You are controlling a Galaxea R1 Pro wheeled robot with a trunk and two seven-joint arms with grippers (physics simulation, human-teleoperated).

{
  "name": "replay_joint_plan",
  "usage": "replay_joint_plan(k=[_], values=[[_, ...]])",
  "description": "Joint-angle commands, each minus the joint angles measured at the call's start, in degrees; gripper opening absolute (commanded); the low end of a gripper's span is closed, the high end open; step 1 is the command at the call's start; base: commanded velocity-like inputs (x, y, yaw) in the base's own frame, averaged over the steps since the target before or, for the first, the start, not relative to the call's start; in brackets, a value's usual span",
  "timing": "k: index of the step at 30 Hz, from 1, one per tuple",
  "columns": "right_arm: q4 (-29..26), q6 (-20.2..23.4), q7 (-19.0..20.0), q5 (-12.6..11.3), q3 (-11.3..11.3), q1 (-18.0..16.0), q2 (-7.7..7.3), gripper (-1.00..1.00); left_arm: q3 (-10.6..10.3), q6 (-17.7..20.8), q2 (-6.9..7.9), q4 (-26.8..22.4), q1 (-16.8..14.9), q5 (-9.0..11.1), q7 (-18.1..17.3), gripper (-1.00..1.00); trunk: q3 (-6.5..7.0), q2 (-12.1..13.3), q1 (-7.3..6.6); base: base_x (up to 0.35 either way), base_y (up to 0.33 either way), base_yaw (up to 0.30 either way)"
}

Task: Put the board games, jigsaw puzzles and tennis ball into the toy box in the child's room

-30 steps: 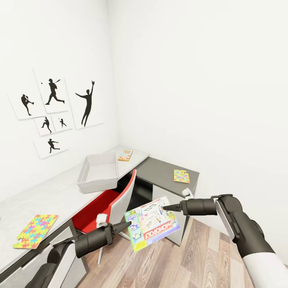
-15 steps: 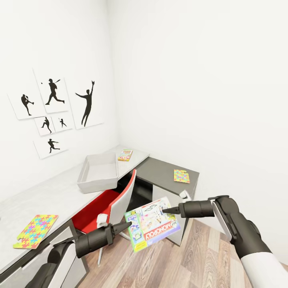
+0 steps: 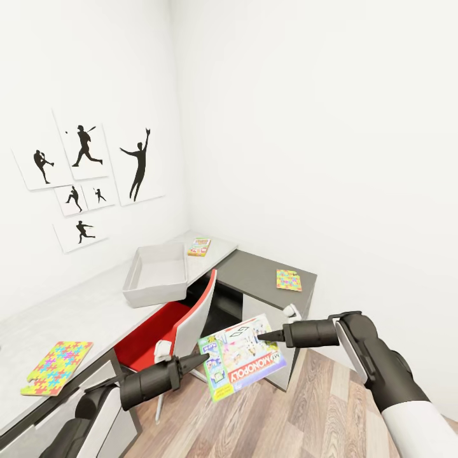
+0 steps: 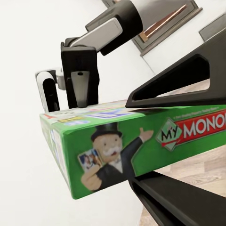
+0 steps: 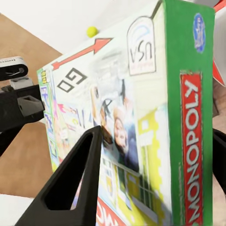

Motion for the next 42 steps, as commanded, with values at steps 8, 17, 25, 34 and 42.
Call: replay_joint_plan(k=[8,17,25,34,42], values=[[0.1,0.4,-0.4,0.9,0.2,-0.1,-0.1,-1.0,-0.1,1.4,0.02,-0.1,0.0,1.9,0.0,-1.0,-0.07,-0.1,0.03,0.0,0.0,0.0],[0.1,0.4,-0.4,0.9,0.1,0.0,-0.1,-1.0,-0.1,1.4,0.02,-0.1,0.0,1.8,-0.1,-1.0,-0.07,-0.1,0.03,0.0,0.0,0.0],[0.1,0.4,-0.4,0.8,0.1,-0.1,-0.12,-1.0,-0.1,1.4,0.02,-0.1,0.0,1.8,-0.1,1.0,-0.07,-0.1,0.03,0.0,0.0,0.0],[0.1,0.4,-0.4,0.8,-0.1,-0.1,-0.17,-1.0,-0.1,1.4,0.02,-0.1,0.0,1.8,-0.2,1.0,-0.07,-0.1,0.03,0.0,0.0,0.0],[0.1,0.4,-0.4,0.8,-0.2,-0.1,-0.18,-1.0,-0.1,1.5,0.02,-0.1,0.0,1.8,0.0,1.0,-0.07,-0.1,0.03,0.0,0.0,0.0]])
